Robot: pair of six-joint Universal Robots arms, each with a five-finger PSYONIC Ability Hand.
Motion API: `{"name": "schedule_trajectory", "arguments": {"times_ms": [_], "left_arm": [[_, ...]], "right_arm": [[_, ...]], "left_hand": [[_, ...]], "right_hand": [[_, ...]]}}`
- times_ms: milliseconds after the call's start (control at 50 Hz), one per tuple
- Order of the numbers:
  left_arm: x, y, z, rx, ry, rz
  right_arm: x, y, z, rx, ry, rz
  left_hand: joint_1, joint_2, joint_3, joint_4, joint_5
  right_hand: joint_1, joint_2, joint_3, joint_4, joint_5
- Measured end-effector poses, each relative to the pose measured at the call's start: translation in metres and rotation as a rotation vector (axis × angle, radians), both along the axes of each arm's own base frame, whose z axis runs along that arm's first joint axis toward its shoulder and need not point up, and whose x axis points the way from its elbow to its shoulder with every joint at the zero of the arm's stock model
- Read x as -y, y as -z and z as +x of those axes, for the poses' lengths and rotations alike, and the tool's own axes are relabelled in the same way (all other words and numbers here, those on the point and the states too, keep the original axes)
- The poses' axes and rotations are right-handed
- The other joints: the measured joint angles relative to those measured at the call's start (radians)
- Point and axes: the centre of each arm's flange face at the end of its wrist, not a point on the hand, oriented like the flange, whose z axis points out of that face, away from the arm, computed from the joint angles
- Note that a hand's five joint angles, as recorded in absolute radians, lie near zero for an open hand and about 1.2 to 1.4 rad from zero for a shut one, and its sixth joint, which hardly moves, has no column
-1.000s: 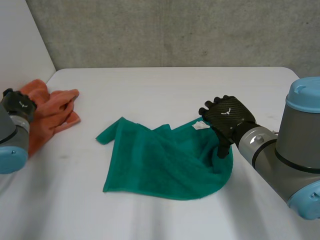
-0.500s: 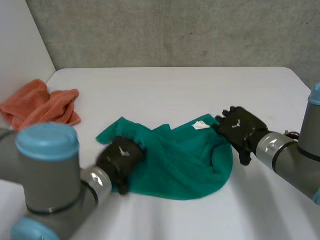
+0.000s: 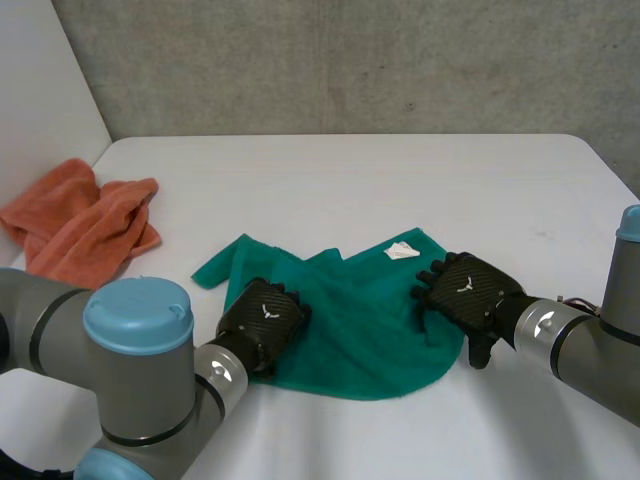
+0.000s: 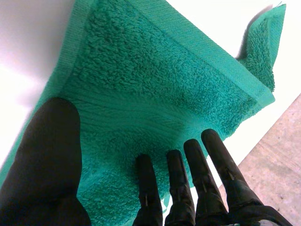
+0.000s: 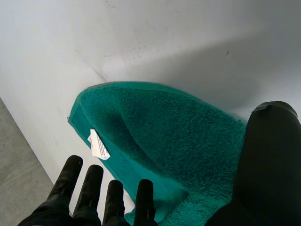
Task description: Fold the laundry.
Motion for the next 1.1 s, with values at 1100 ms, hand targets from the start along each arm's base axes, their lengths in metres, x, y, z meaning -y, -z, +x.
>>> {"name": "schedule_trajectory", "arguments": {"times_ms": [1100], "left_arm": [[0.011,-0.194,0.012,-0.373,-0.137,-0.410]], "right_arm": [[0.033,0.027,0.021,0.311,0.233,0.264]], "left_hand": [[0.613,0.705,0.700,0.701,0.648]], "right_hand": [[0.000,0.000,0.000,0.000,0.000]]}}
